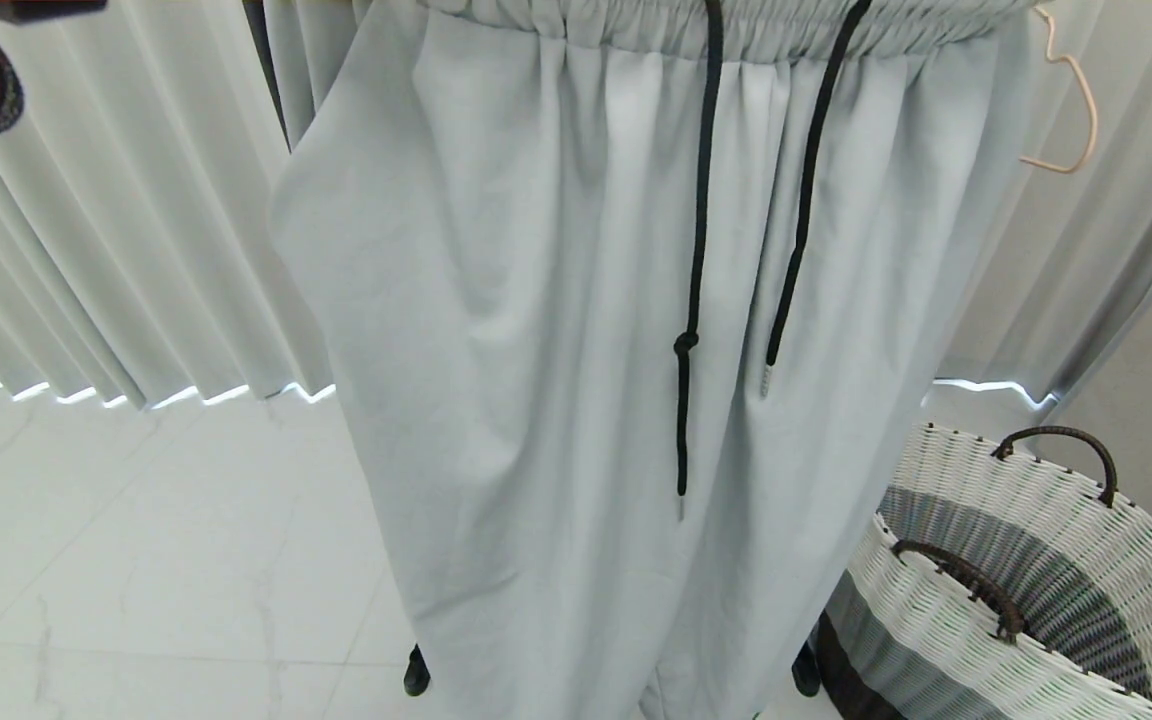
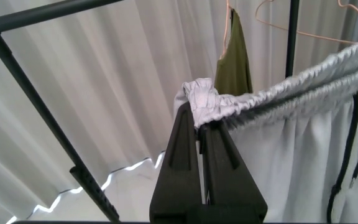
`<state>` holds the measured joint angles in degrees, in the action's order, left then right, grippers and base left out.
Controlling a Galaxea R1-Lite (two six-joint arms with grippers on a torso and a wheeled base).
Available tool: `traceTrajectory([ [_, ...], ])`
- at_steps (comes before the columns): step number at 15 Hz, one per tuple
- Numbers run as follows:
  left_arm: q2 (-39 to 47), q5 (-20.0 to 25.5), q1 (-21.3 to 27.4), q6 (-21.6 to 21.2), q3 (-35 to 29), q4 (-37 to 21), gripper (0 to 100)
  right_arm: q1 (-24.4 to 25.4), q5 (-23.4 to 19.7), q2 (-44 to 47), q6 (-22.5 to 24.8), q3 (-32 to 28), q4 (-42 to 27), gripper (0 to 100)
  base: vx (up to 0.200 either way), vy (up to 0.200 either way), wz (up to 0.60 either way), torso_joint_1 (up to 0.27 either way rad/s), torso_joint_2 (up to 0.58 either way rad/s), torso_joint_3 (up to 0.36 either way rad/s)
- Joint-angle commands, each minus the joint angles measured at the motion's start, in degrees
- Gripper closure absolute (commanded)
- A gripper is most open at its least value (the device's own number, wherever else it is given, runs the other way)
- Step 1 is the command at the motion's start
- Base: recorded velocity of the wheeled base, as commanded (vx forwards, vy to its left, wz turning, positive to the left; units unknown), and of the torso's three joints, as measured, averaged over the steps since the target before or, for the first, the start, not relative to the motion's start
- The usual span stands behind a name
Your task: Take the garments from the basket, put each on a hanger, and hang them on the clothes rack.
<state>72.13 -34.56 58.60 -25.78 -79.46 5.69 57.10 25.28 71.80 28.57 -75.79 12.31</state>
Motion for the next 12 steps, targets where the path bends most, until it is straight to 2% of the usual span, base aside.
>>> traceTrajectory([
  [1,0.03,-0.07,-0.07,0.03,0.09,0.02,100,0.12,-0.15,-0.17,0.17,0.55,0.08,0,0.000,0.000,0.00,0.000,0.00,0.000],
  [4,-0.06,-0.16,-4.20,-0.06,0.36,0.02,100,4.51,-0.41,-2.28,-0.01,3.63,0.34,0,0.000,0.000,0.00,0.000,0.00,0.000],
  [5,-0.06,-0.24,-7.98,-0.06,0.44,0.02,100,6.27,-0.41,-4.04,0.08,5.48,0.17,0,0.000,0.000,0.00,0.000,0.00,0.000],
  [7,-0.24,-0.24,-12.11,-0.14,0.44,0.02,100,8.03,-0.41,-5.80,-0.01,7.06,0.08,0,0.000,0.000,0.00,0.000,0.00,0.000],
  [11,-0.94,-0.16,-12.28,-0.32,1.68,0.02,100,7.41,-0.06,-6.76,-1.15,6.97,-0.10,0,0.000,0.000,0.00,0.000,0.00,0.000],
  [12,-1.47,-0.16,-12.28,-0.67,1.76,-0.07,100,4.51,0.29,-6.94,-2.30,7.23,-1.59,0,0.000,0.000,0.00,0.000,0.00,0.000],
])
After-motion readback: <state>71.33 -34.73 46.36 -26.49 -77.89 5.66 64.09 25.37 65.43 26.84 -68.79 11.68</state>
